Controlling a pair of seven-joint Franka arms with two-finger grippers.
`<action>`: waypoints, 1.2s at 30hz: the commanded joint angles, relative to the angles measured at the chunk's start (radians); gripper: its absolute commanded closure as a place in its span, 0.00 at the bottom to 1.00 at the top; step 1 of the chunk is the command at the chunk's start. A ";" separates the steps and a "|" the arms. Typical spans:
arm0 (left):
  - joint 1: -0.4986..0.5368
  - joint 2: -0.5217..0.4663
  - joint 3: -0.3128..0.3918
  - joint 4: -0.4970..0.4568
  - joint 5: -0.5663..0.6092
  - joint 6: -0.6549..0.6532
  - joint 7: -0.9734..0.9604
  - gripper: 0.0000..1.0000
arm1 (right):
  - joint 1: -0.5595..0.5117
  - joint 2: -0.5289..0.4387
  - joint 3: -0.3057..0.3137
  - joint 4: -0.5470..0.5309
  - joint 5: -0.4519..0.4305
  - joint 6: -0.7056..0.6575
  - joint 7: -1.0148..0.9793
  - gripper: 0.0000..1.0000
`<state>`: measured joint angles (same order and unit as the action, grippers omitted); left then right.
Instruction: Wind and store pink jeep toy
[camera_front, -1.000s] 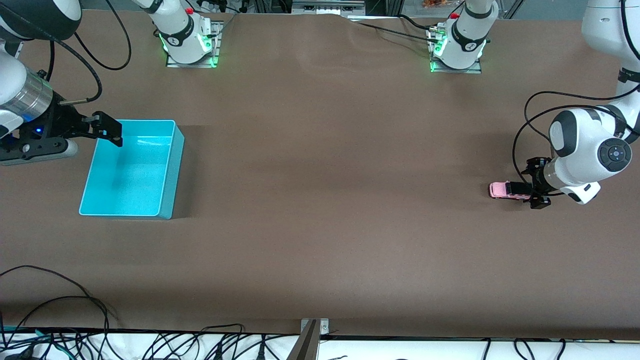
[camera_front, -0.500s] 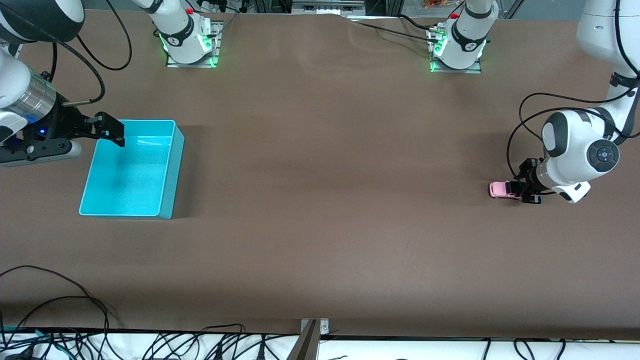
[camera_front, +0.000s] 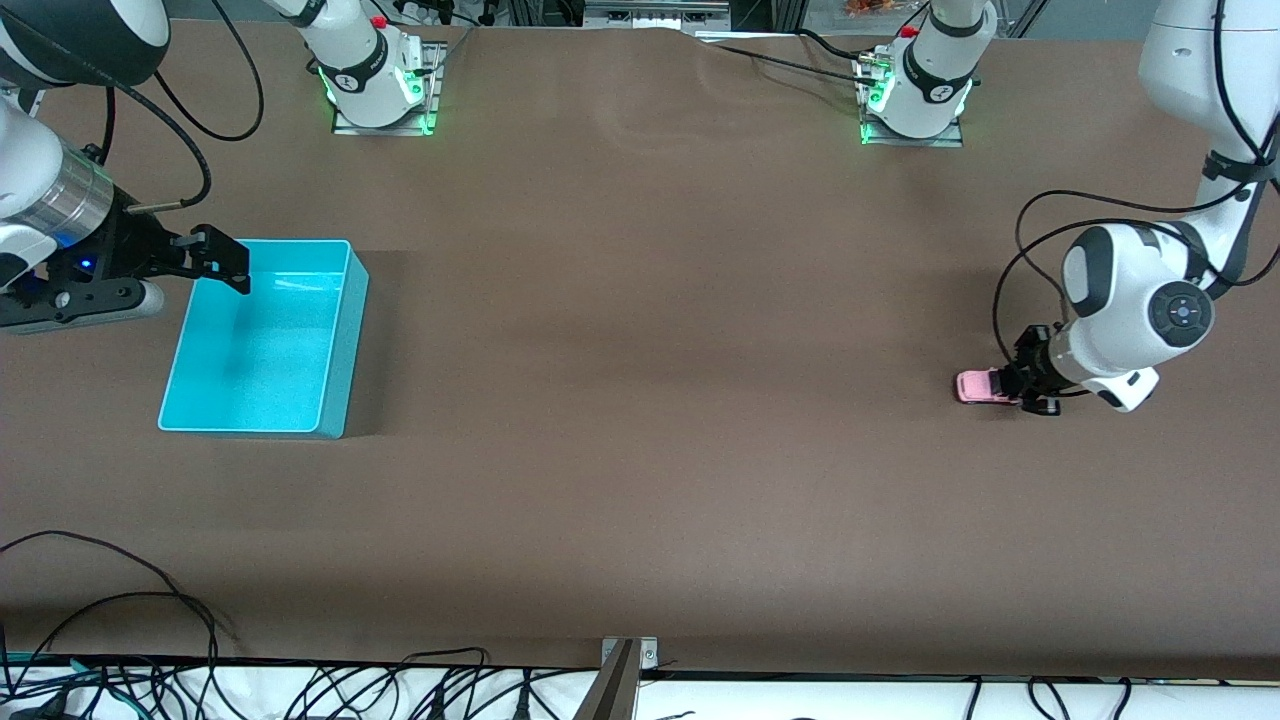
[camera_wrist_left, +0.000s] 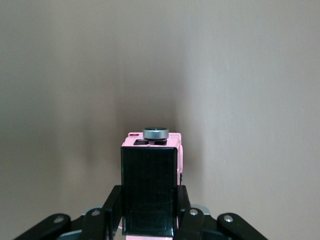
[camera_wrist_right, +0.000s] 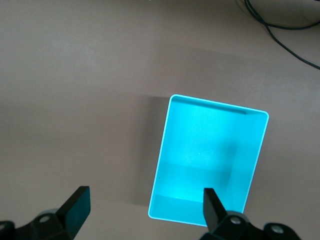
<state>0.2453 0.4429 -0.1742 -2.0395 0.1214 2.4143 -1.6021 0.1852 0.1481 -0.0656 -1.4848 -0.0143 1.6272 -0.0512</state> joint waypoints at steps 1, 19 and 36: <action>-0.029 -0.010 -0.063 0.002 0.035 -0.021 -0.122 0.85 | 0.000 -0.005 0.001 -0.006 0.007 -0.006 0.007 0.00; -0.167 0.025 -0.064 -0.024 0.037 0.022 -0.222 0.85 | 0.000 -0.004 0.001 -0.006 0.007 -0.006 0.004 0.00; 0.032 0.060 -0.060 -0.025 0.187 0.063 -0.144 0.85 | 0.000 -0.004 0.001 -0.006 0.005 -0.006 -0.001 0.00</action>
<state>0.1903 0.4561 -0.2350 -2.0587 0.2563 2.4138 -1.7920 0.1853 0.1509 -0.0656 -1.4852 -0.0143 1.6272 -0.0512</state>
